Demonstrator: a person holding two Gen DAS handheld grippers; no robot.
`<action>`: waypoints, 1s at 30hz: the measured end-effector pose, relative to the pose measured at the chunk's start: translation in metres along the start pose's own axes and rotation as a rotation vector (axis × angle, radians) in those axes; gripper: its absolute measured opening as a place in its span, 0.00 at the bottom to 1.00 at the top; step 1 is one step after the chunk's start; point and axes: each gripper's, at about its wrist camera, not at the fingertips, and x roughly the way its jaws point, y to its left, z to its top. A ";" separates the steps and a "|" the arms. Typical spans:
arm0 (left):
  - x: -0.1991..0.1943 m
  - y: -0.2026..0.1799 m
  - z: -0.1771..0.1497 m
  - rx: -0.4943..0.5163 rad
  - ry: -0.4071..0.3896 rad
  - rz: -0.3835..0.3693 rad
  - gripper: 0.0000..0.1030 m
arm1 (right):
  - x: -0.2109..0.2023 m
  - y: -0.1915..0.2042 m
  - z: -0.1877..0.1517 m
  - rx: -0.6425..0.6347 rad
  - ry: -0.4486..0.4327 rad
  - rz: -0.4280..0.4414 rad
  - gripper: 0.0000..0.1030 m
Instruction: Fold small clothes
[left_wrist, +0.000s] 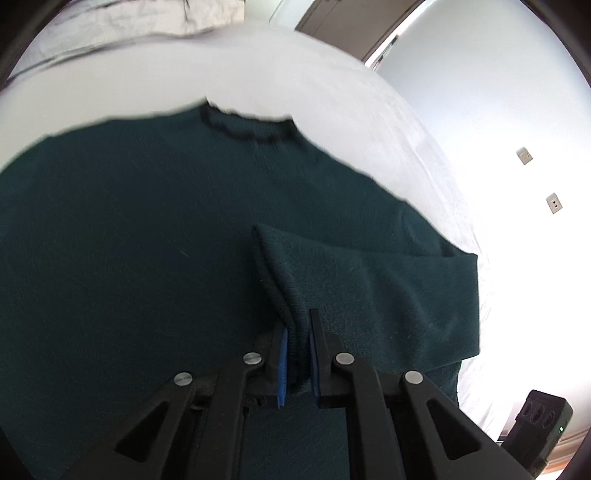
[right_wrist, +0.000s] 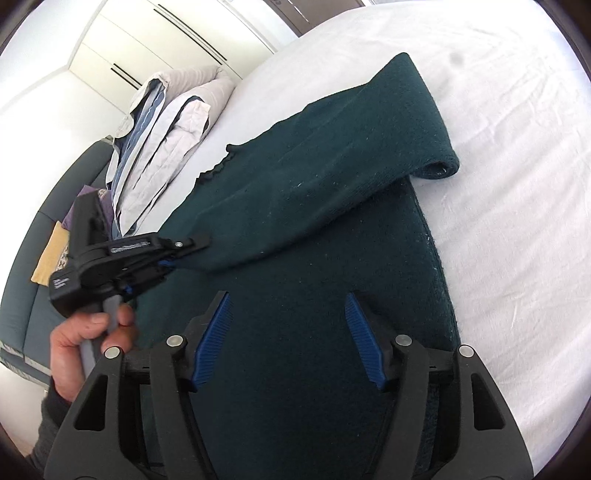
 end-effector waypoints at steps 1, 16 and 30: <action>-0.006 0.003 0.002 0.002 -0.019 0.007 0.10 | 0.000 -0.001 0.001 0.006 0.001 0.003 0.59; -0.039 0.100 0.013 -0.115 -0.168 0.084 0.10 | 0.005 -0.046 0.060 0.391 -0.036 0.212 0.60; -0.032 0.104 0.004 -0.117 -0.157 0.085 0.11 | 0.024 -0.104 0.075 0.598 -0.161 0.209 0.36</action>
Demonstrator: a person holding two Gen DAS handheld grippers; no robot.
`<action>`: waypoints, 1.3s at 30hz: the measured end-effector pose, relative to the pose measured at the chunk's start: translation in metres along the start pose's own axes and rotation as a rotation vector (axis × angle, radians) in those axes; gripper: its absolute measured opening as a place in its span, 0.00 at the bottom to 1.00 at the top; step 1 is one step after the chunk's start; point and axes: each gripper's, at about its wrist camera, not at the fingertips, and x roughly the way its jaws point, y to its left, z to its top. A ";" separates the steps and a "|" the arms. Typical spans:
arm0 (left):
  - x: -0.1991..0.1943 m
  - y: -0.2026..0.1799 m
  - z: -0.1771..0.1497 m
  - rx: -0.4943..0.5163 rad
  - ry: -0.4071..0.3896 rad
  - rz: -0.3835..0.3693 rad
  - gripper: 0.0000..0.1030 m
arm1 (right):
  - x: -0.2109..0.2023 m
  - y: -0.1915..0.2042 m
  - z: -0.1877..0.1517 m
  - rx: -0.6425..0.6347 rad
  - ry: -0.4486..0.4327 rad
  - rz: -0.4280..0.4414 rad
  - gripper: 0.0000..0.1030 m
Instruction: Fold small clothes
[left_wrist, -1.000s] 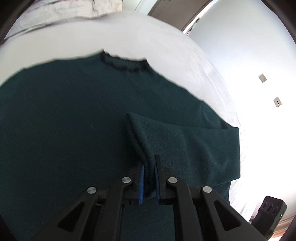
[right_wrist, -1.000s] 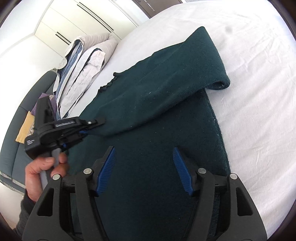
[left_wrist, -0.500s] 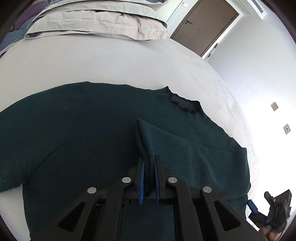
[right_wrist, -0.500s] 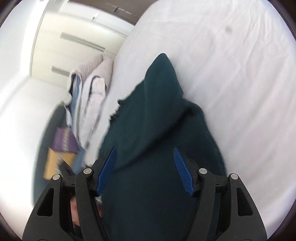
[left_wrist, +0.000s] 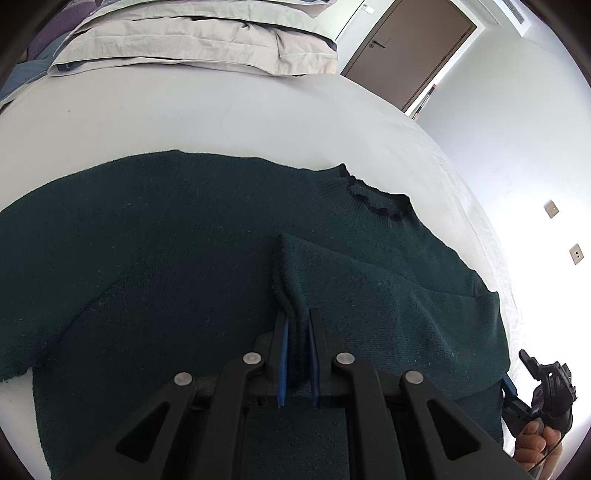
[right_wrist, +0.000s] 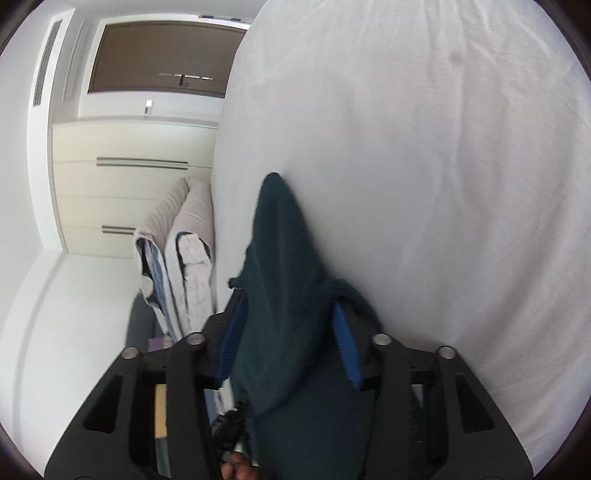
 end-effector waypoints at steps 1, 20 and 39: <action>0.000 0.000 -0.001 0.002 -0.004 -0.001 0.11 | -0.002 -0.001 -0.001 -0.007 0.002 -0.002 0.36; 0.011 0.015 -0.012 -0.033 -0.099 -0.091 0.15 | 0.109 0.075 0.049 -0.269 0.094 -0.165 0.38; -0.053 0.041 -0.005 -0.155 -0.153 -0.164 0.67 | 0.012 0.080 0.014 -0.379 -0.045 -0.173 0.44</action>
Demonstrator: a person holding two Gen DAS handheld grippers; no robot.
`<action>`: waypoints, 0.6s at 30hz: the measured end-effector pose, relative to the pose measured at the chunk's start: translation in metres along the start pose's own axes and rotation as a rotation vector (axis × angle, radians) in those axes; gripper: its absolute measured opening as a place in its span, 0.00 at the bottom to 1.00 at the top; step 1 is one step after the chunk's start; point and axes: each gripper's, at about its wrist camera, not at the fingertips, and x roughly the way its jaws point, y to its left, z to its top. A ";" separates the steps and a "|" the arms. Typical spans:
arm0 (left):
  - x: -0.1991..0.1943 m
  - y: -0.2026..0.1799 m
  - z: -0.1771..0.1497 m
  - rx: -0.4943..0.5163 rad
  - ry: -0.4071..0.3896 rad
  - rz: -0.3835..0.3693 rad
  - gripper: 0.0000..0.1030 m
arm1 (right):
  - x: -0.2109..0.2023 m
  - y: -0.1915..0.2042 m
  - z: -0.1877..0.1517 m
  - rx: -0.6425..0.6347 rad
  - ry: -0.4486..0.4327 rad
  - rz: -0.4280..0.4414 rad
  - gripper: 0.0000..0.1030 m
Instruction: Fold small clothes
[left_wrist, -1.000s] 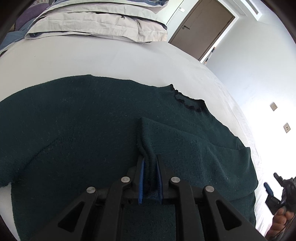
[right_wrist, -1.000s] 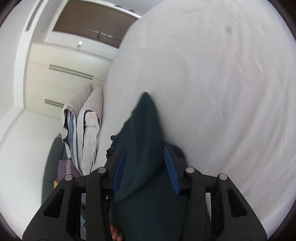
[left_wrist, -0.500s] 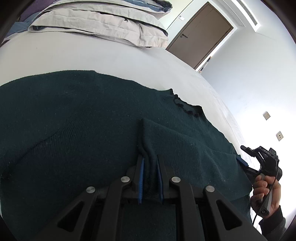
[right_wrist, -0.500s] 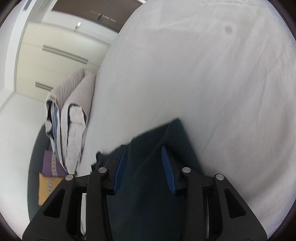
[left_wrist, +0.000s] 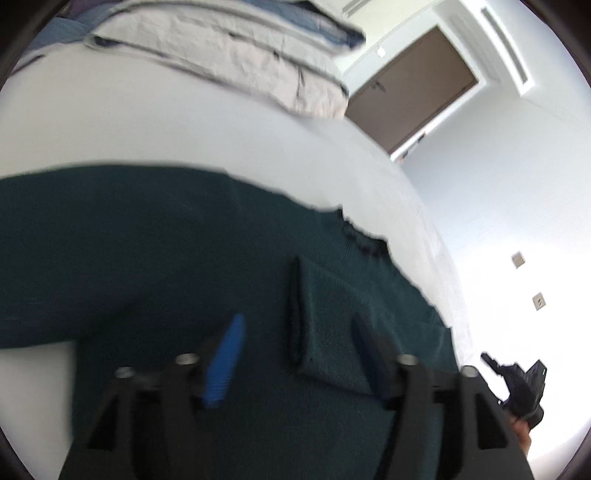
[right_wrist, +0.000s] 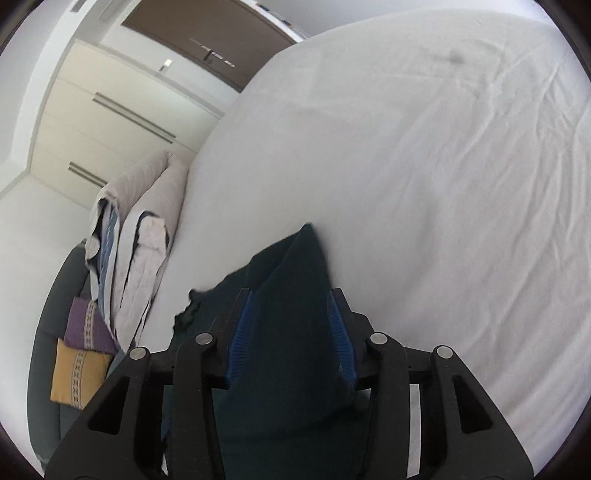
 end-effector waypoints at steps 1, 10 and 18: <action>-0.019 0.006 0.001 -0.008 -0.032 -0.001 0.67 | -0.006 0.007 -0.011 -0.026 0.020 0.015 0.45; -0.193 0.185 -0.014 -0.488 -0.327 0.090 0.67 | -0.023 0.066 -0.138 -0.165 0.244 0.165 0.46; -0.249 0.292 -0.046 -0.879 -0.468 0.054 0.67 | -0.009 0.116 -0.207 -0.210 0.333 0.184 0.46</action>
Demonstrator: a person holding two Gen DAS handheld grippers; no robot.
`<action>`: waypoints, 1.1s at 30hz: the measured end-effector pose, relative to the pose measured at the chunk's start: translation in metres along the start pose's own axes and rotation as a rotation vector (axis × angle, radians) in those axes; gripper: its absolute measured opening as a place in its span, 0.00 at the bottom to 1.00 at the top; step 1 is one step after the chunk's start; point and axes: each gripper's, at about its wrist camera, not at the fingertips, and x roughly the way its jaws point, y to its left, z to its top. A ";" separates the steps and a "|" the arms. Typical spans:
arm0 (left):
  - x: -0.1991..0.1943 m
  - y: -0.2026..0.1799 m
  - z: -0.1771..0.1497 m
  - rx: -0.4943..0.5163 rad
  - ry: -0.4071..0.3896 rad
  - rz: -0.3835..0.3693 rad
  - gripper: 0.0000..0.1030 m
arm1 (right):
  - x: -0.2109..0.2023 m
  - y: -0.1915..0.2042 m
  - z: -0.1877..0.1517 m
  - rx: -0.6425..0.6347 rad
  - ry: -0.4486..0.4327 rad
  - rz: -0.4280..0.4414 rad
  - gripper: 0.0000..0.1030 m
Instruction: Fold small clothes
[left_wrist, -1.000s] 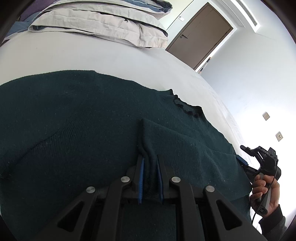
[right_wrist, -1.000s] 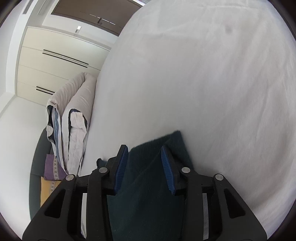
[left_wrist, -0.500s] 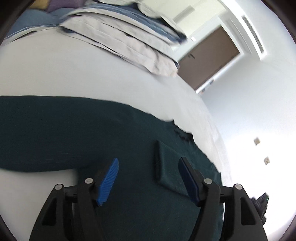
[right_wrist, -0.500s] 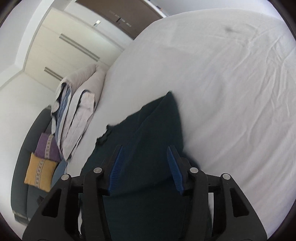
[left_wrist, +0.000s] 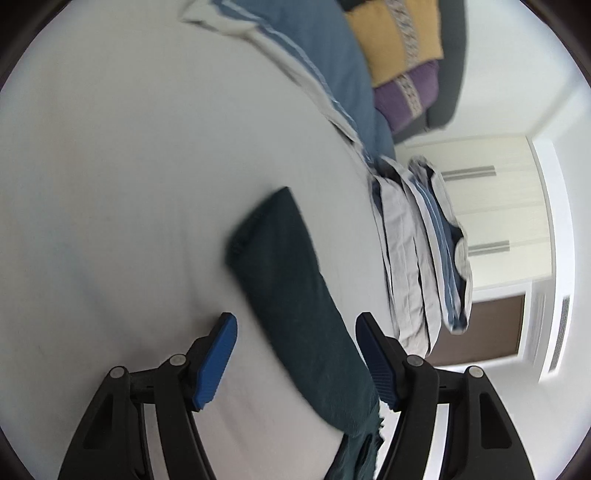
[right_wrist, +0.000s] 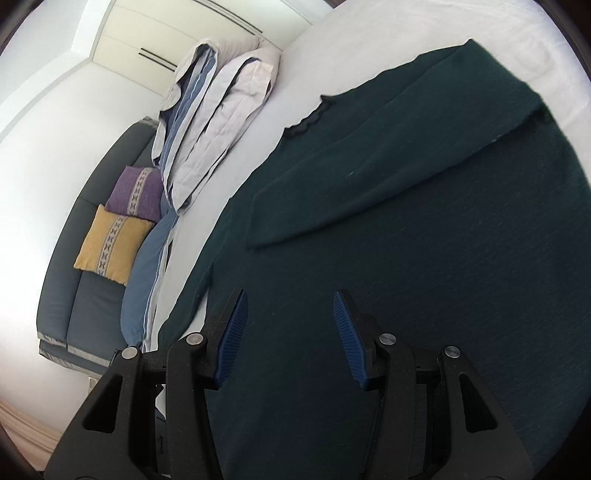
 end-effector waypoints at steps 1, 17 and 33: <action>0.007 0.005 0.003 -0.026 0.003 -0.010 0.65 | 0.002 0.005 -0.004 -0.002 0.006 0.002 0.46; 0.047 -0.141 -0.060 0.591 0.047 0.057 0.08 | -0.020 -0.007 -0.007 0.018 -0.024 -0.009 0.46; 0.118 -0.158 -0.366 1.373 0.331 0.137 0.76 | -0.023 -0.049 0.012 0.094 0.015 -0.027 0.64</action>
